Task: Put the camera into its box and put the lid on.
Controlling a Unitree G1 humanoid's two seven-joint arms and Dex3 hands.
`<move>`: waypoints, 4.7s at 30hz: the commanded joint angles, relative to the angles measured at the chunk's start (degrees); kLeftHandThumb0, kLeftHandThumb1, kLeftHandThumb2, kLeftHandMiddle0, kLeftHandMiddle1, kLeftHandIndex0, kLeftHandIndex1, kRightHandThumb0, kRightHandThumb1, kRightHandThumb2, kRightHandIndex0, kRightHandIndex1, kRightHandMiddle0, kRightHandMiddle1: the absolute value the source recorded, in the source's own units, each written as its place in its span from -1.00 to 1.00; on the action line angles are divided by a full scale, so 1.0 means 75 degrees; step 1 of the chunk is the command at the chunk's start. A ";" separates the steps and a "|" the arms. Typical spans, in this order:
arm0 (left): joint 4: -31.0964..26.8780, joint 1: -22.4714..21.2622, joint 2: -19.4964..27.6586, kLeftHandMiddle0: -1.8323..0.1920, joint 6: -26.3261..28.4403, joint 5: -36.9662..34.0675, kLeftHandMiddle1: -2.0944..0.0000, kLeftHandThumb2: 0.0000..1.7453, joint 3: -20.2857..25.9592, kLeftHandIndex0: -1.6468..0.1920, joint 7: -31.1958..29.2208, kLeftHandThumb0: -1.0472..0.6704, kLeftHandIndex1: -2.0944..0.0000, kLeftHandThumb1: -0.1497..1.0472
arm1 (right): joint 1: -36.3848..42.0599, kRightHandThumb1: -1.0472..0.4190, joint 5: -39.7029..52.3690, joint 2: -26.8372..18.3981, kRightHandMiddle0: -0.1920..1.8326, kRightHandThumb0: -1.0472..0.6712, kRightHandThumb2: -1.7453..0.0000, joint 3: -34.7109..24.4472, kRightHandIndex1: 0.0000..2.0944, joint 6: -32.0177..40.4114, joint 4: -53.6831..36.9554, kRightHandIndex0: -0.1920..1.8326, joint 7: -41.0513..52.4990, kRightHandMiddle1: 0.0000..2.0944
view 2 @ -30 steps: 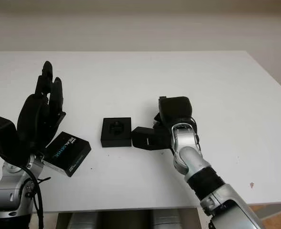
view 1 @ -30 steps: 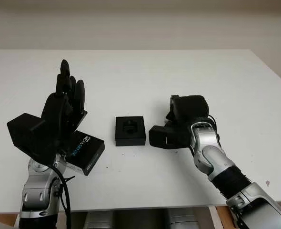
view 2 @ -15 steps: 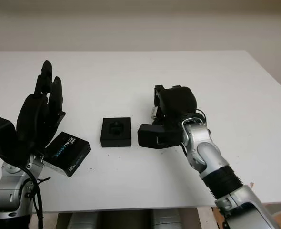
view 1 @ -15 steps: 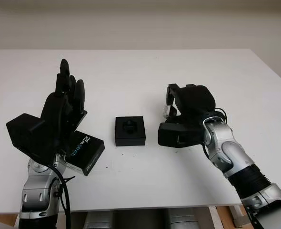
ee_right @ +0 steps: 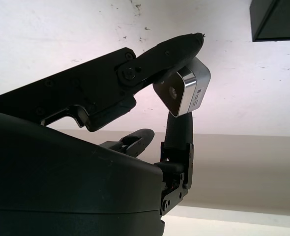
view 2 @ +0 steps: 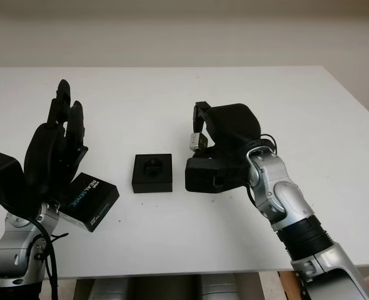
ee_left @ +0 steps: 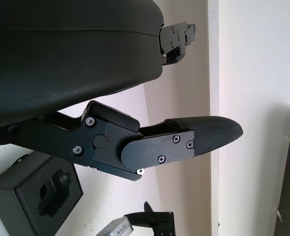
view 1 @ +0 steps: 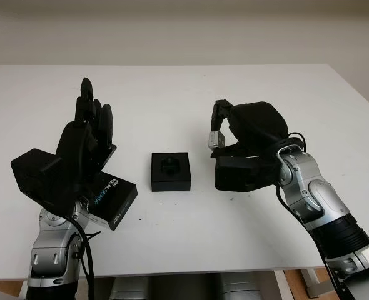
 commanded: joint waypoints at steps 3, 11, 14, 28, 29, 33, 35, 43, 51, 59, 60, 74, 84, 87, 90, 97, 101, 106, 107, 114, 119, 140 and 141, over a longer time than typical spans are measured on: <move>-0.0151 0.0016 -0.0056 1.00 -0.0025 -0.0002 1.00 -0.31 -0.0003 1.00 0.0056 -0.63 1.00 1.00 | -0.0009 -0.91 0.0445 0.0130 -0.51 -0.25 0.94 -0.0238 -0.89 0.0007 -0.0473 -0.29 0.0376 0.64; -0.0177 0.0041 -0.0094 1.00 -0.0017 0.0055 1.00 -0.33 -0.0049 1.00 0.0101 -0.64 1.00 1.00 | -0.0538 -0.93 0.1231 0.0233 -0.45 -0.28 0.94 -0.0389 -0.91 0.0247 -0.0802 -0.28 0.1724 0.50; -0.0196 0.0059 -0.0104 1.00 -0.0028 0.0054 1.00 -0.31 -0.0063 1.00 0.0090 -0.63 1.00 1.00 | -0.0775 -0.93 0.1386 0.0261 -0.43 -0.28 0.94 -0.0386 -0.92 0.0258 -0.0755 -0.28 0.2059 0.48; -0.0299 0.0128 -0.0283 1.00 0.0048 0.0072 1.00 -0.33 -0.0137 1.00 0.0264 -0.63 1.00 1.00 | -0.1508 -0.95 0.1637 0.0404 -0.49 -0.26 0.94 -0.0069 -0.94 0.0087 -0.0224 -0.30 0.3012 0.57; -0.0326 0.0137 -0.0277 1.00 0.0082 0.0078 1.00 -0.33 -0.0148 1.00 0.0263 -0.63 1.00 1.00 | -0.1547 -0.95 0.1636 0.0424 -0.49 -0.26 0.94 -0.0052 -0.94 0.0075 -0.0165 -0.30 0.3020 0.57; -0.0308 0.0143 -0.0293 1.00 0.0014 0.0128 1.00 -0.33 -0.0175 1.00 0.0285 -0.64 1.00 1.00 | -0.1675 -0.94 0.1625 0.0448 -0.50 -0.26 0.94 0.0030 -0.94 0.0000 0.0019 -0.29 0.3082 0.56; -0.0367 0.0166 -0.0318 1.00 0.0103 0.0157 1.00 -0.33 -0.0193 1.00 0.0345 -0.65 1.00 1.00 | -0.1703 -0.94 0.1594 0.0472 -0.49 -0.26 0.94 0.0078 -0.94 -0.0062 0.0080 -0.29 0.3044 0.51; -0.0438 0.0189 -0.0407 1.00 0.0187 0.0161 1.00 -0.37 -0.0232 1.00 0.0473 -0.65 1.00 1.00 | -0.1642 -0.91 0.1590 0.0718 -0.44 -0.25 0.94 0.0159 -0.93 -0.0222 0.0416 -0.27 0.2637 0.50; -0.0525 0.0159 -0.0399 1.00 0.0314 0.0315 1.00 -0.36 -0.0306 1.00 0.0518 -0.66 1.00 1.00 | -0.1564 -0.96 0.1573 0.0965 -0.49 -0.27 0.94 0.0198 -0.94 0.0283 0.0310 -0.27 0.2666 0.67; -0.0514 0.0131 -0.0444 1.00 0.0252 0.0381 1.00 -0.37 -0.0336 1.00 0.0545 -0.67 1.00 1.00 | -0.1367 -0.92 0.1301 0.1063 -0.45 -0.26 0.94 0.0288 -0.74 0.0882 -0.0117 -0.20 0.2621 0.68; -0.0499 0.0120 -0.0442 1.00 0.0233 0.0396 1.00 -0.37 -0.0342 1.00 0.0547 -0.67 1.00 1.00 | -0.1347 -0.91 0.1271 0.1084 -0.44 -0.26 0.94 0.0293 -0.53 0.0980 -0.0173 -0.31 0.2625 0.69; -0.0452 0.0071 -0.0588 1.00 0.0213 0.0401 1.00 -0.38 -0.0334 1.00 0.0575 -0.66 1.00 1.00 | -0.1054 -0.90 0.1029 0.1055 -0.38 -0.27 0.94 0.0422 0.05 0.1260 -0.0669 -0.61 0.2719 0.55; -0.0413 0.0046 -0.0710 1.00 0.0125 0.0366 1.00 -0.42 -0.0331 1.00 0.0667 -0.67 1.00 1.00 | -0.0941 -0.90 0.1125 0.1150 -0.39 -0.26 0.94 0.0496 -0.19 0.1411 -0.0693 -0.51 0.2842 0.58; -0.0403 0.0052 -0.0717 1.00 0.0099 0.0374 1.00 -0.41 -0.0333 1.00 0.0660 -0.67 1.00 1.00 | -0.0866 -0.91 0.1148 0.1140 -0.40 -0.26 0.94 0.0526 -0.22 0.1264 -0.0641 -0.52 0.2735 0.61; -0.0411 0.0060 -0.0708 1.00 0.0159 0.0403 1.00 -0.40 -0.0338 1.00 0.0678 -0.67 1.00 1.00 | -0.0772 -0.92 0.1098 0.1137 -0.48 -0.26 0.94 0.0579 -0.32 0.1157 -0.0640 -0.55 0.2595 0.80; -0.0351 0.0061 -0.0749 1.00 -0.0050 0.0416 1.00 -0.41 -0.0348 1.00 0.0687 -0.65 1.00 1.00 | -0.0627 -0.92 0.1104 0.1214 -0.52 -0.25 0.94 0.0622 -0.56 0.1065 -0.0570 -0.48 0.2325 0.81; -0.0330 0.0060 -0.0705 1.00 -0.0031 0.0445 1.00 -0.39 -0.0358 1.00 0.0661 -0.65 1.00 1.00 | -0.0666 -0.93 0.0998 0.1218 -0.51 -0.26 0.94 0.0713 -0.62 0.1106 -0.0485 -0.46 0.2352 0.77; -0.0368 0.0078 -0.0739 1.00 0.0019 0.0385 1.00 -0.41 -0.0334 1.00 0.0666 -0.66 1.00 1.00 | -0.0674 -0.93 0.0946 0.1256 -0.49 -0.27 0.94 0.0783 -0.64 0.1047 -0.0279 -0.42 0.2205 0.74; -0.0375 0.0085 -0.0751 1.00 0.0003 0.0380 1.00 -0.41 -0.0334 1.00 0.0672 -0.66 1.00 1.00 | -0.0674 -0.93 0.0939 0.1268 -0.49 -0.27 0.94 0.0794 -0.64 0.1039 -0.0227 -0.41 0.2170 0.75; -0.0398 0.0109 -0.0750 1.00 0.0021 0.0382 1.00 -0.41 -0.0351 1.00 0.0668 -0.66 1.00 1.00 | -0.0669 -0.94 0.0885 0.1300 -0.49 -0.25 0.94 0.0849 -0.60 0.1020 0.0008 -0.34 0.2124 0.81; -0.0441 0.0134 -0.0774 1.00 0.0039 0.0400 1.00 -0.41 -0.0361 1.00 0.0701 -0.66 1.00 1.00 | -0.0668 -0.95 0.0826 0.1280 -0.48 -0.23 0.94 0.0904 -0.57 0.0917 0.0144 -0.33 0.2046 0.86; -0.0495 0.0222 -0.0790 1.00 0.0013 0.0522 1.00 -0.40 -0.0438 1.00 0.0722 -0.64 1.00 1.00 | -0.0555 -0.89 -0.0351 0.1127 -0.80 -0.49 0.94 0.1408 -0.70 0.0760 0.0045 -0.52 0.1675 0.44; -0.0504 0.0233 -0.0791 1.00 0.0019 0.0540 1.00 -0.40 -0.0448 1.00 0.0730 -0.64 1.00 1.00 | -0.0544 -0.89 -0.0479 0.1116 -0.81 -0.52 0.94 0.1439 -0.75 0.0762 0.0013 -0.56 0.1665 0.29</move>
